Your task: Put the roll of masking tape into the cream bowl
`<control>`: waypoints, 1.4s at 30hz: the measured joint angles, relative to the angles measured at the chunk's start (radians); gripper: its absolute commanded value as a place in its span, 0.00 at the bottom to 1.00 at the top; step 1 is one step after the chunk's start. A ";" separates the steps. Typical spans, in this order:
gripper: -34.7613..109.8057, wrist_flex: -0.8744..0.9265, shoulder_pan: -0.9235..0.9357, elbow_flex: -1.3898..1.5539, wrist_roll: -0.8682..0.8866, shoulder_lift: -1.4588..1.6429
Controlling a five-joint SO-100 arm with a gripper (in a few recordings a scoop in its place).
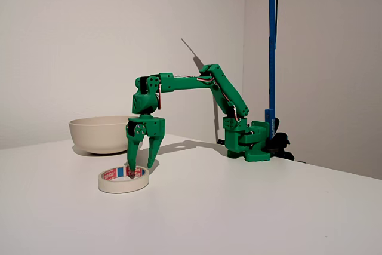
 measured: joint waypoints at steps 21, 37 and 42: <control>0.18 -0.048 -0.020 0.000 0.002 -0.071; 0.18 -0.083 -0.060 0.002 0.063 0.017; 0.18 -0.061 -0.060 0.002 0.089 0.173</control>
